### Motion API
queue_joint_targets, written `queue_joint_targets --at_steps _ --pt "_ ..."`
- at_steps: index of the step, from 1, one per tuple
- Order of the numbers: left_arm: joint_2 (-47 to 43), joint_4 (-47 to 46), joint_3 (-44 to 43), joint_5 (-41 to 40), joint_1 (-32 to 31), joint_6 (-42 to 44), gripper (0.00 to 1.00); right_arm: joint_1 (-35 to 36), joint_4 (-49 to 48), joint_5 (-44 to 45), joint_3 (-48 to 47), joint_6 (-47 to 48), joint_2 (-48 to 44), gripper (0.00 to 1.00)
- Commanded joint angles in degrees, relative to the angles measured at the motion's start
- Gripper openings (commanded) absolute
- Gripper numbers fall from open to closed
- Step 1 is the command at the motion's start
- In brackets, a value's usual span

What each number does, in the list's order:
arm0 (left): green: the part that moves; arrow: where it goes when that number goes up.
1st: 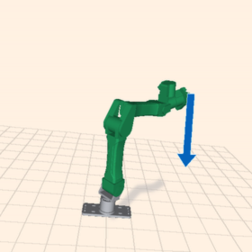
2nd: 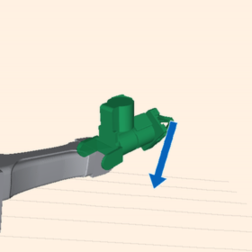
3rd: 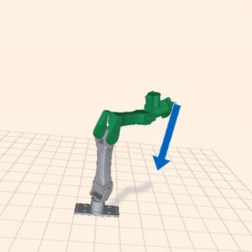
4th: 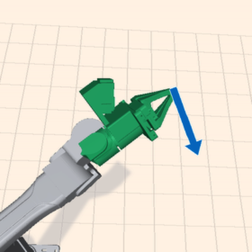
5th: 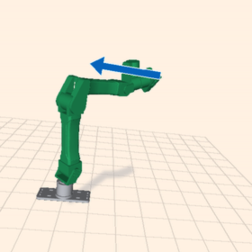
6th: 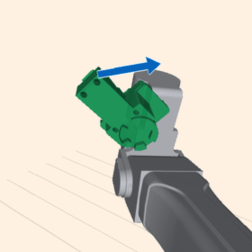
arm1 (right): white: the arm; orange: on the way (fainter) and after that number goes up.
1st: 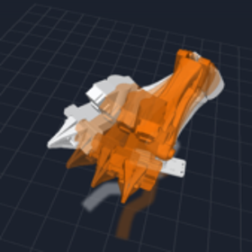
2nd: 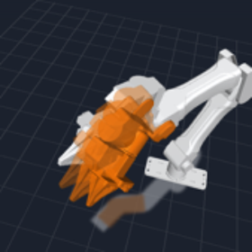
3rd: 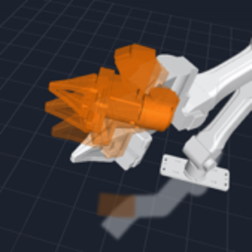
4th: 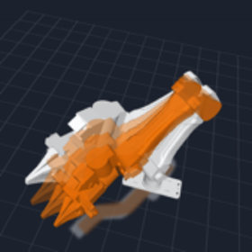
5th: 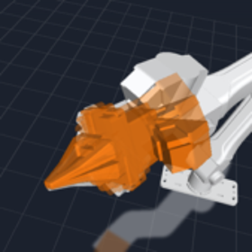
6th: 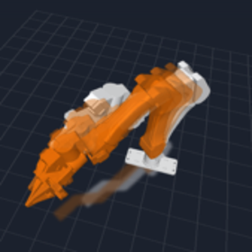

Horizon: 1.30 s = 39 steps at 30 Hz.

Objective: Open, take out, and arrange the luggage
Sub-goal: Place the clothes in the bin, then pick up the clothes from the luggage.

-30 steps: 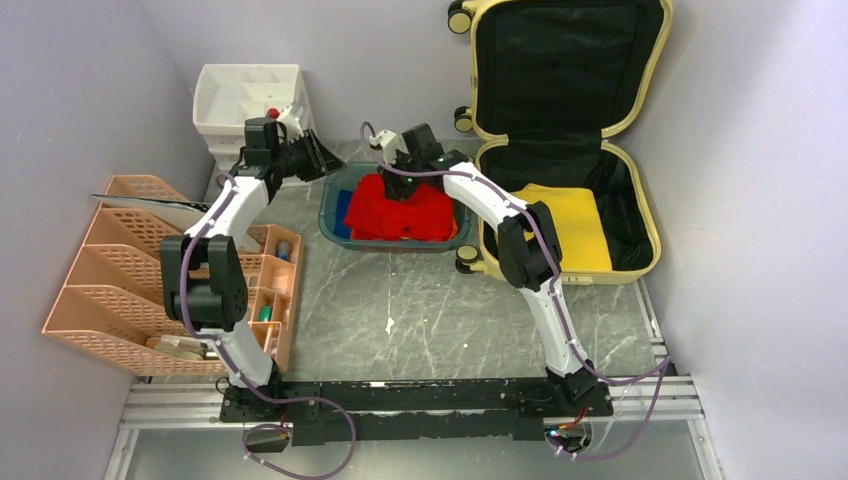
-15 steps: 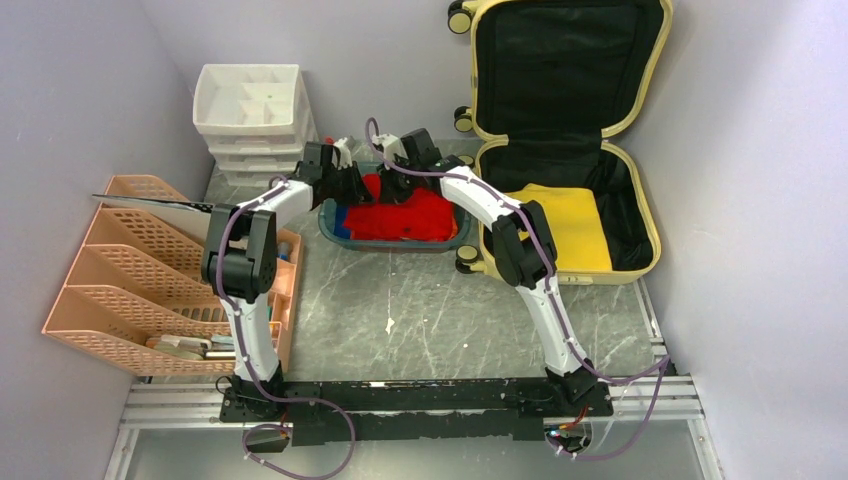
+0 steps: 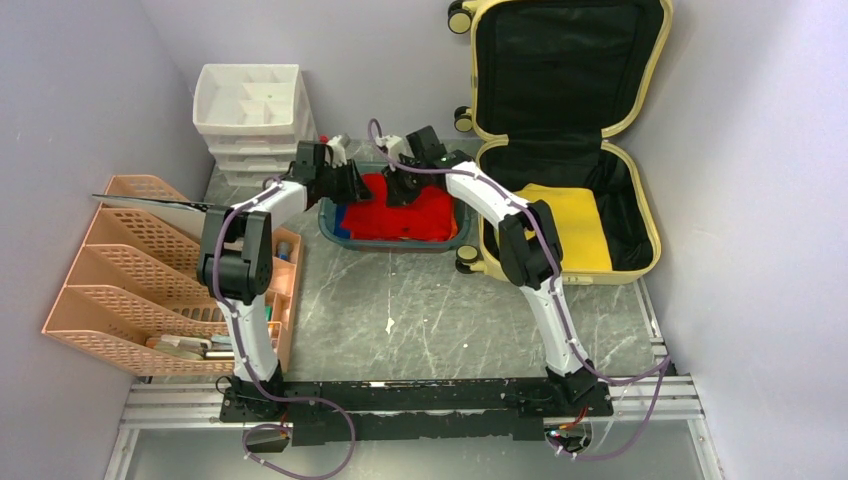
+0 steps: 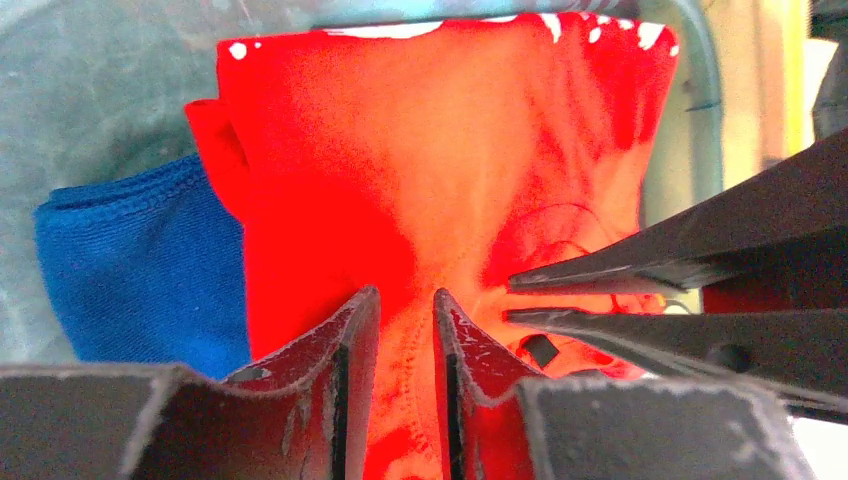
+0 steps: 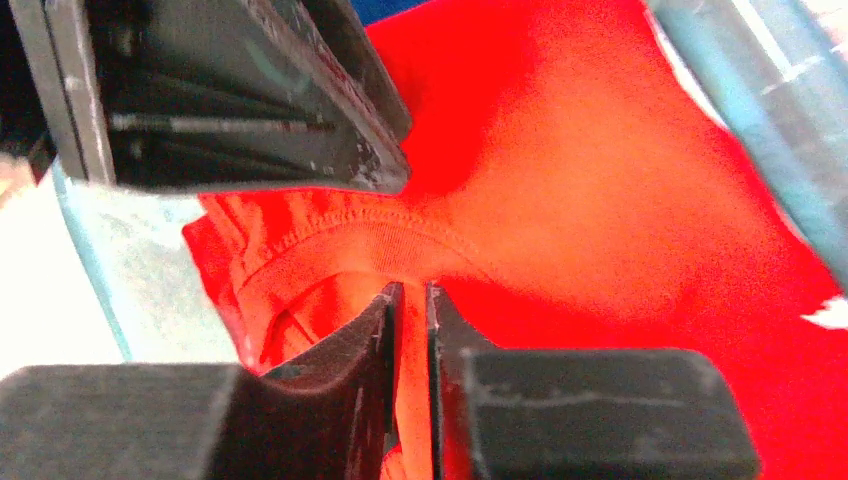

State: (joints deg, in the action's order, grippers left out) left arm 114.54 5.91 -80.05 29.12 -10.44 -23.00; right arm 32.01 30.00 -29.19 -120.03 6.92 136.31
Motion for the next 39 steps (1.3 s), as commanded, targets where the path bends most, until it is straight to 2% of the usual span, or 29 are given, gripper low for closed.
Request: queue_joint_targets --at_steps 1,4,8,12,18,22,25,28,30,33,36,37,39 --pt "-6.87 -4.57 1.41 5.06 2.10 -1.25 0.32 -2.72 1.72 -1.94 -2.06 2.74 -11.80 0.22" --pt "-8.76 -3.38 4.38 4.11 2.35 0.90 0.31 -6.49 1.94 -1.27 -0.95 2.62 -16.97 0.39" --pt "-8.17 -1.14 8.19 2.91 2.35 3.75 0.28 -12.13 3.23 0.15 1.22 3.78 -22.62 0.52" --pt "-5.50 1.19 9.38 0.58 1.87 5.93 0.27 -16.70 4.17 6.55 5.81 7.05 -26.91 0.58" --pt "-4.44 3.81 5.10 -0.22 1.65 6.92 0.29 -20.92 1.40 18.18 17.32 12.17 -31.82 0.65" --pt "-5.77 4.83 -1.69 1.40 1.60 5.77 0.39 -21.02 1.08 21.78 23.70 17.63 -32.78 0.71" --pt "-6.94 6.34 -7.20 1.39 1.20 5.71 0.48 -21.10 -0.15 25.28 27.48 17.06 -32.52 0.72" --pt "-9.06 5.27 -8.45 0.68 0.63 5.43 0.63 -21.20 -2.26 26.47 30.93 13.83 -31.73 0.74" --pt "-10.25 4.25 -8.24 0.80 0.43 4.80 0.82 -21.20 -4.74 27.51 33.65 11.97 -31.23 0.78" --pt "-11.56 3.80 -7.98 1.02 0.12 4.05 0.95 -21.20 -7.24 28.56 36.89 10.06 -29.92 0.79" --pt "-12.80 3.55 -7.40 0.49 -0.17 4.38 0.97 -21.18 -7.94 28.52 38.83 8.27 -27.98 0.90" --pt "-13.11 3.36 -7.21 0.30 -0.26 4.48 0.97 -21.15 -8.66 28.15 39.81 7.77 -27.61 0.99" --pt "-13.55 3.08 -6.99 0.07 -0.29 4.56 0.97 -21.11 -9.87 27.86 41.63 6.58 -26.86 1.00"
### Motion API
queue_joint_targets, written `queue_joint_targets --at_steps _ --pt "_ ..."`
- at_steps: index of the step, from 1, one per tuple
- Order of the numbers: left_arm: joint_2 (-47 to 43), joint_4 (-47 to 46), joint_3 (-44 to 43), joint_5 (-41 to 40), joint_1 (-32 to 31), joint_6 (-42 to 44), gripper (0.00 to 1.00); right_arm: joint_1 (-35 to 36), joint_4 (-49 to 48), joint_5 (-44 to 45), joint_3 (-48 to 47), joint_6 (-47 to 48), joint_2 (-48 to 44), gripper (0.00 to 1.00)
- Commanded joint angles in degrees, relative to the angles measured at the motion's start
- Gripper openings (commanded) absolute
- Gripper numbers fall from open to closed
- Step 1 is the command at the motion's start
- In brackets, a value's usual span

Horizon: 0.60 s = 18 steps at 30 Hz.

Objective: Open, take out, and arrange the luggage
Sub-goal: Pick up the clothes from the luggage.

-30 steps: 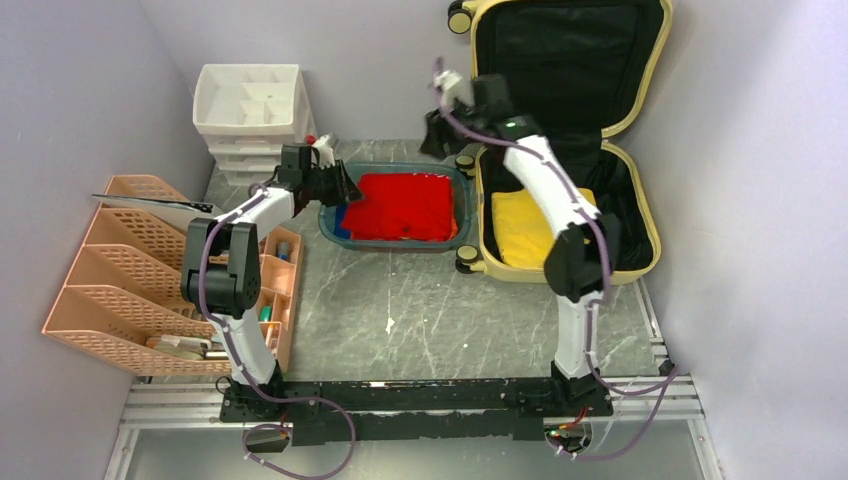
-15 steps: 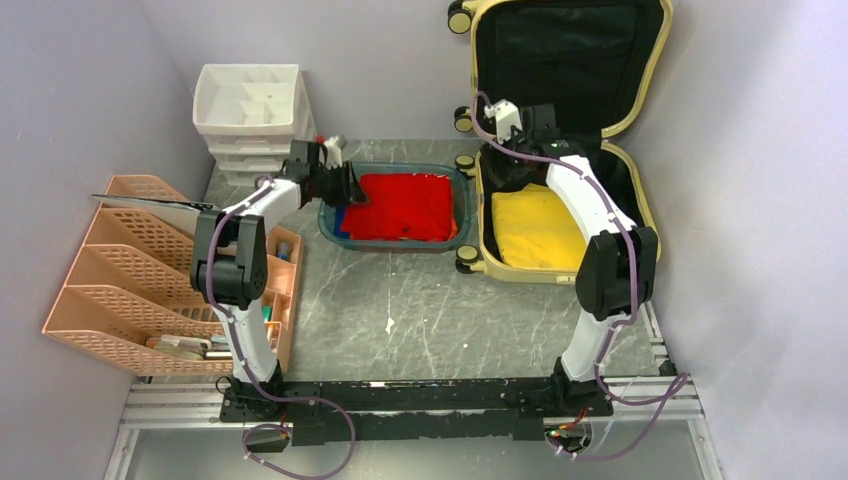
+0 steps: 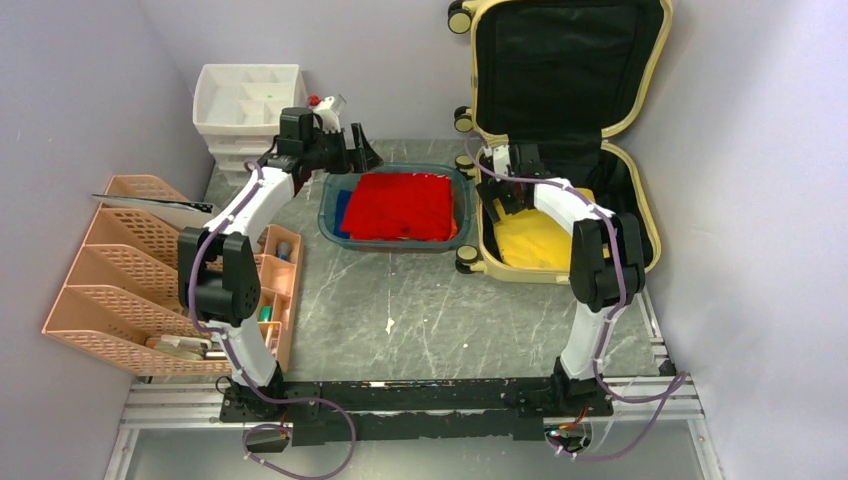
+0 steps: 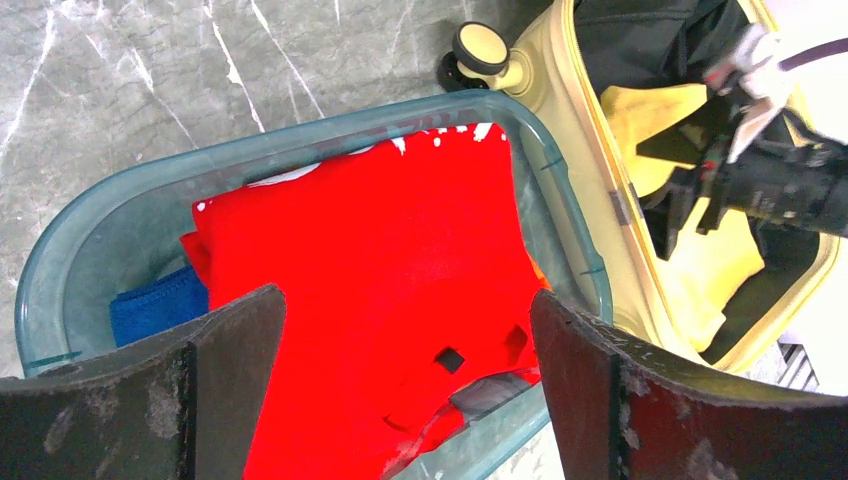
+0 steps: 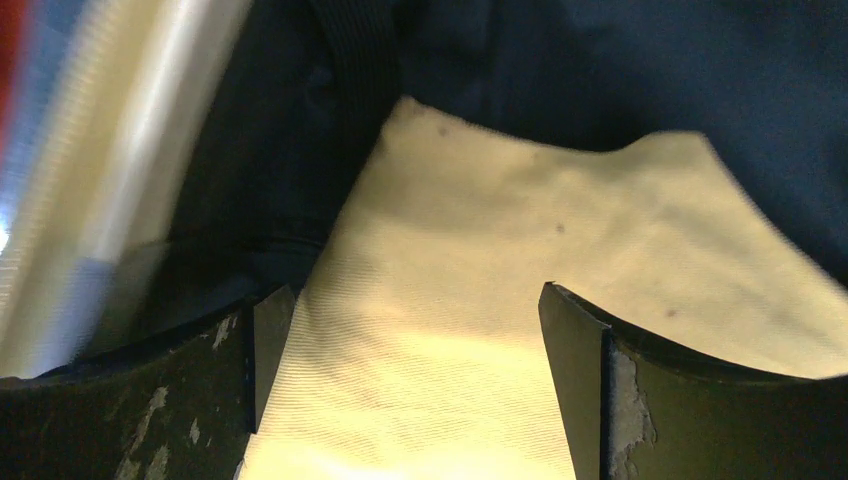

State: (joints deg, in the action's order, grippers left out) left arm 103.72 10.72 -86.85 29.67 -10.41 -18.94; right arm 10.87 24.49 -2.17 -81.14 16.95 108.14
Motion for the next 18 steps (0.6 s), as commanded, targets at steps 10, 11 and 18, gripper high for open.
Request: queue_joint_targets --at_steps 10,11,18 --pt "-2.51 -2.46 0.29 -0.07 -0.57 -0.55 0.97 0.03 -7.99 4.85 6.19 -5.84 5.00 0.80" --pt "-2.45 -2.54 0.23 -0.05 -0.65 -0.64 0.97 0.10 -7.97 4.53 6.25 -5.87 5.39 0.75" --pt "-1.91 -1.90 -1.21 0.28 -1.98 -0.91 0.97 0.46 -6.61 2.63 5.14 -5.55 6.48 0.33"
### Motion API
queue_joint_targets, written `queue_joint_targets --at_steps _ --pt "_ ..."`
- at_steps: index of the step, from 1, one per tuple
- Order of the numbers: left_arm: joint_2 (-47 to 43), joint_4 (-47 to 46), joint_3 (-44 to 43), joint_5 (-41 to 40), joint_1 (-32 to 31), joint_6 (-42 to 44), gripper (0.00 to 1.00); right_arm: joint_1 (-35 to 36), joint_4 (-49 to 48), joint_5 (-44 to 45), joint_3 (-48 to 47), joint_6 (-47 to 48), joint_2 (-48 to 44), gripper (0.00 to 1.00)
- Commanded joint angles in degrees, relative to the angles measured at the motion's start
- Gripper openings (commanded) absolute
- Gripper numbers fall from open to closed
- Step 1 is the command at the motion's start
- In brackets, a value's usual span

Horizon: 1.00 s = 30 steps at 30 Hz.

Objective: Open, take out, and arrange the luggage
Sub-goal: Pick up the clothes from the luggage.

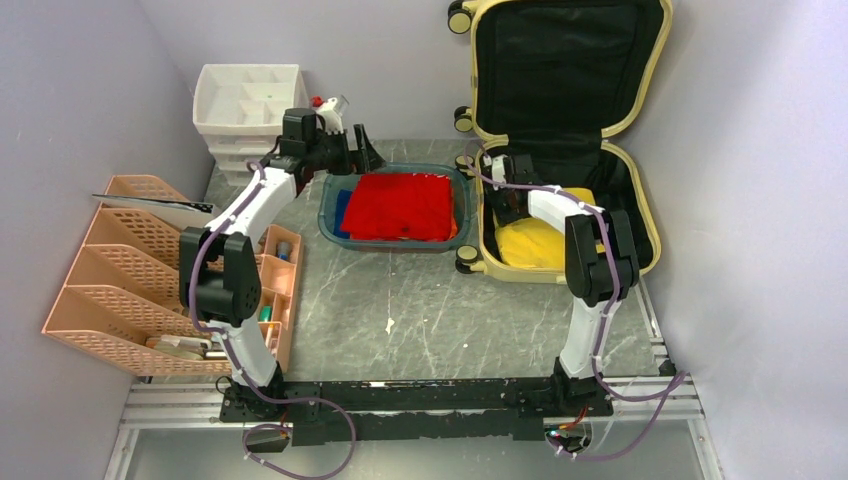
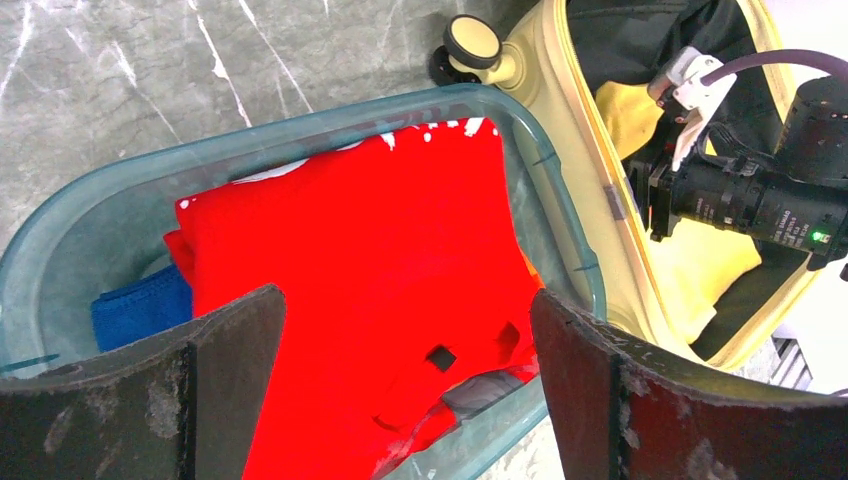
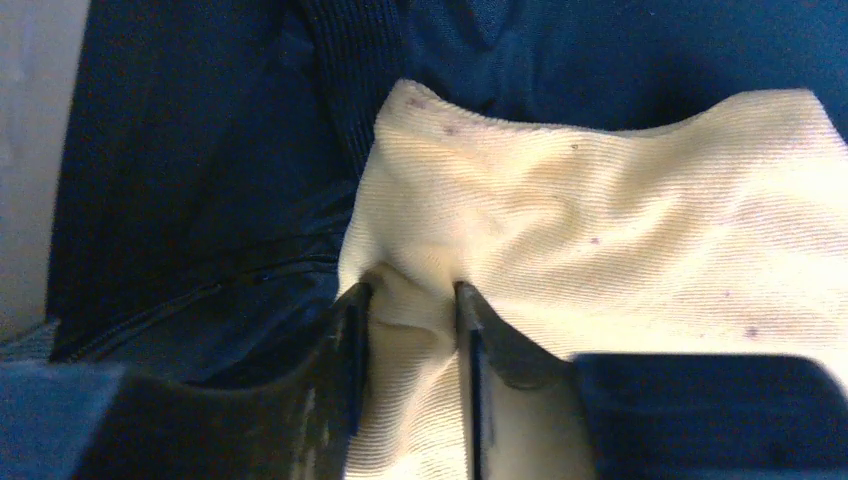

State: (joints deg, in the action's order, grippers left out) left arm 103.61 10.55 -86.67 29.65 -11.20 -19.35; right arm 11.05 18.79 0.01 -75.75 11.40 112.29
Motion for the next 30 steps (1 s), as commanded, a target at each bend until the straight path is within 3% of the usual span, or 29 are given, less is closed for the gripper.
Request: queue_joint_targets --at_steps 1,4,6,11,21,30 --pt "-1.69 -1.65 -1.72 0.32 -1.52 -0.58 0.97 0.21 -0.68 0.21 -0.59 0.17 1.85 0.25" --pt "-0.84 -1.34 -3.15 0.79 -3.06 -1.33 0.97 -0.18 0.25 -2.39 -1.79 0.74 -0.41 0.06" --pt "0.18 -1.52 -4.40 1.49 -4.59 -2.39 0.97 -0.55 0.90 -3.98 -2.54 1.17 -2.18 0.00" --pt "4.67 -3.34 -9.26 3.09 -10.75 -6.81 0.97 -3.21 2.20 -8.10 -3.77 1.89 -4.80 0.00" --pt "20.39 -3.54 -23.21 3.88 -24.47 -19.22 0.97 -12.89 0.37 -24.93 -2.86 1.52 -9.05 0.00" --pt "25.53 -8.60 -25.54 5.56 -29.24 -25.91 0.97 -22.27 -1.73 -41.62 -3.48 -3.71 -11.67 0.00"
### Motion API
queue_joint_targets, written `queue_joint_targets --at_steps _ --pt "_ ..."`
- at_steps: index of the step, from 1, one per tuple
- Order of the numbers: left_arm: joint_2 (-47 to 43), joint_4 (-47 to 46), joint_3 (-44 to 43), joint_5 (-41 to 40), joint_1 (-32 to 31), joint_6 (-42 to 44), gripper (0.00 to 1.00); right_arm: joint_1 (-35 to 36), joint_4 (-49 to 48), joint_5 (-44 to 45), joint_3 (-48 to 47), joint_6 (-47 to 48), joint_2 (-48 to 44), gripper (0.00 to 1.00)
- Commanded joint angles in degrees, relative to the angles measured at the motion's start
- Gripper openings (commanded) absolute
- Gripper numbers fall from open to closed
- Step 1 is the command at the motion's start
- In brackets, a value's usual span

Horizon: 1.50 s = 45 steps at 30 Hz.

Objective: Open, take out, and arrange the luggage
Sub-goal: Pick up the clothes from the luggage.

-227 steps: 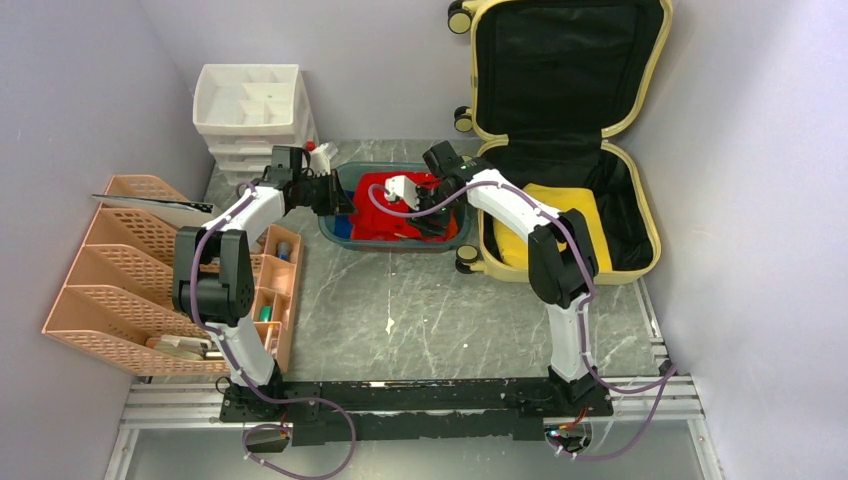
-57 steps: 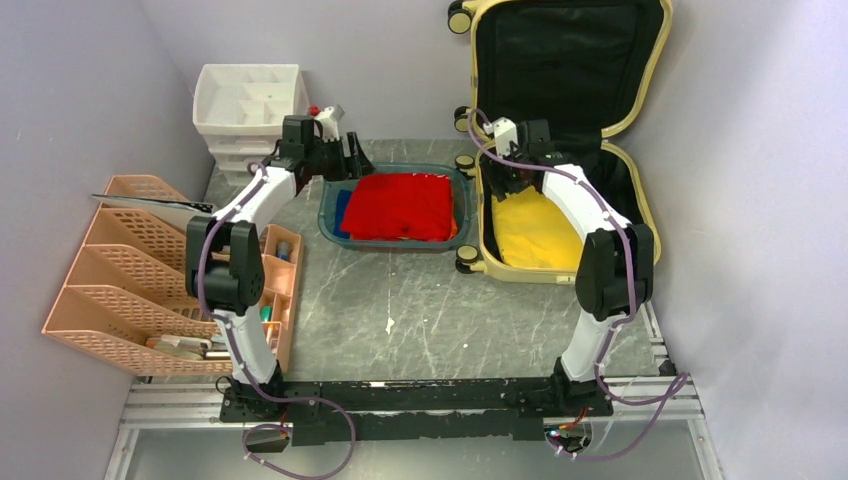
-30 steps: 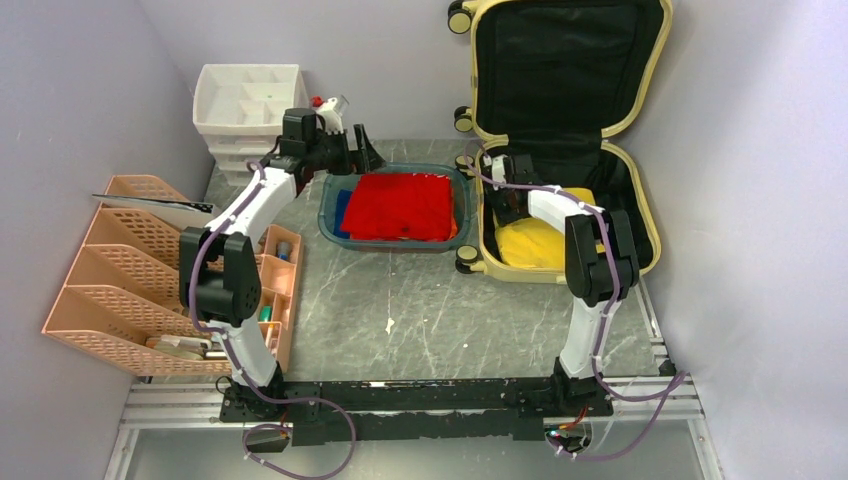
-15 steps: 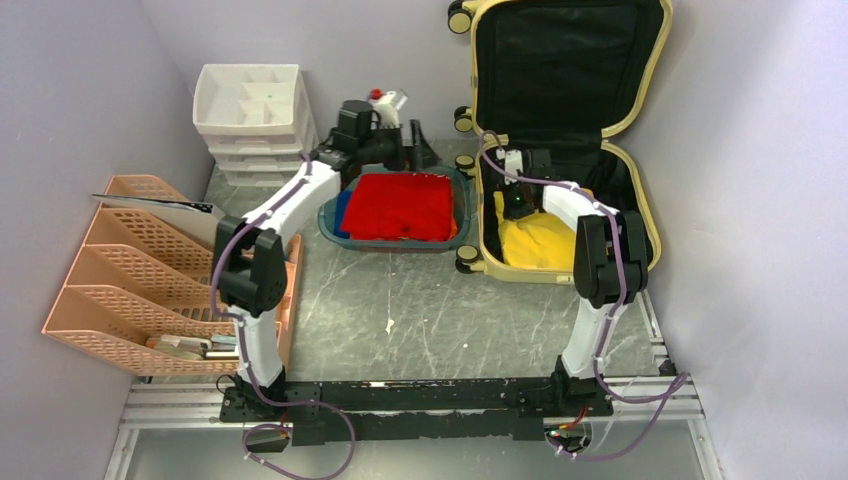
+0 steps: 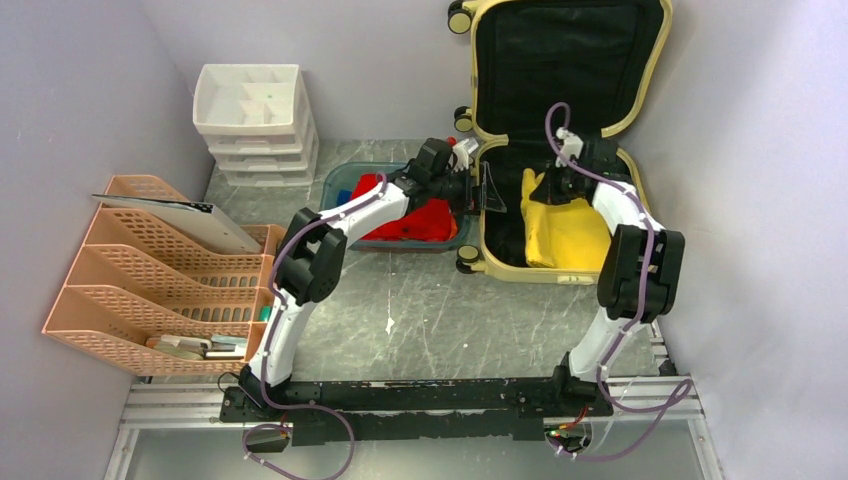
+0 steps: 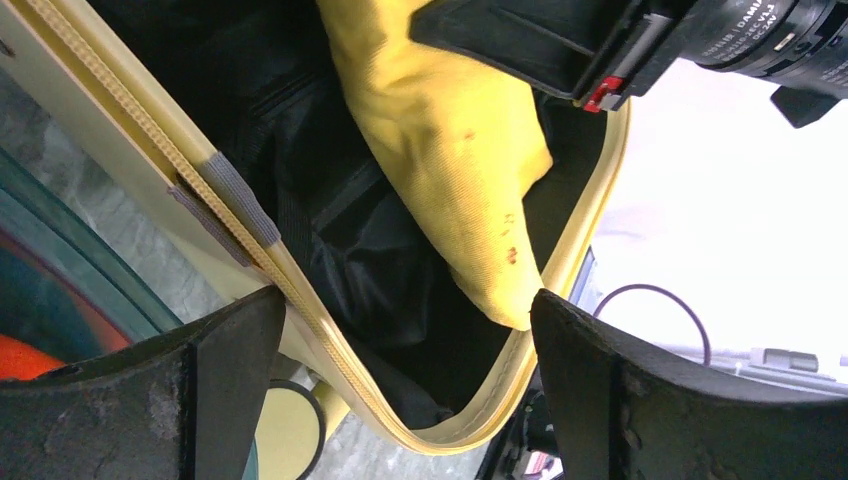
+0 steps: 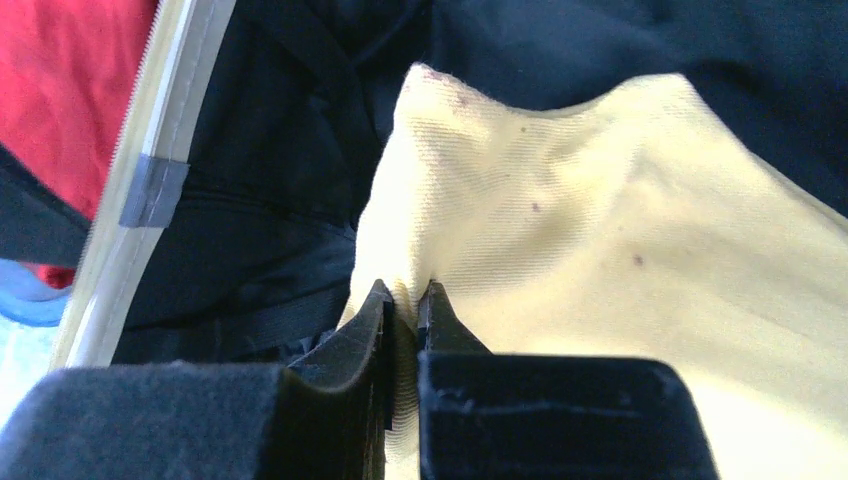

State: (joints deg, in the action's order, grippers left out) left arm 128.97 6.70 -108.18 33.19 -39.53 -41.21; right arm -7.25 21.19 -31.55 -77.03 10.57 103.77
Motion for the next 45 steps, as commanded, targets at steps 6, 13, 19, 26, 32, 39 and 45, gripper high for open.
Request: queue_joint_targets --at_steps 6,13,19,26,32,39,45 --pt "3.57 -5.17 -8.08 -0.16 -2.95 -2.39 0.97 -4.11 -4.13 -16.31 -3.18 -6.30 -2.08 0.00" --pt "7.19 0.55 -15.57 -6.87 -6.87 2.83 0.97 -2.73 -6.46 -14.54 -3.54 -9.77 -0.98 0.00" --pt "4.20 12.44 -19.98 -19.89 -8.29 11.69 0.97 -1.54 -7.40 -9.70 -4.12 -10.48 -0.75 0.00" --pt "-1.35 15.03 -19.30 -22.12 -8.05 16.59 0.97 0.43 -8.19 -9.79 -5.58 -11.80 0.33 0.00" --pt "-3.27 16.51 -18.43 -25.98 -8.18 19.33 0.97 2.75 -9.18 -9.85 -6.95 -13.21 0.04 0.00" --pt "-1.26 13.56 -18.08 -21.84 -8.58 15.82 0.97 5.58 -10.32 -9.50 -8.37 -15.23 -0.23 0.00" --pt "0.67 15.38 -17.91 -27.17 -9.32 17.05 0.97 6.89 -10.04 -9.62 -9.73 -16.36 0.29 0.00"
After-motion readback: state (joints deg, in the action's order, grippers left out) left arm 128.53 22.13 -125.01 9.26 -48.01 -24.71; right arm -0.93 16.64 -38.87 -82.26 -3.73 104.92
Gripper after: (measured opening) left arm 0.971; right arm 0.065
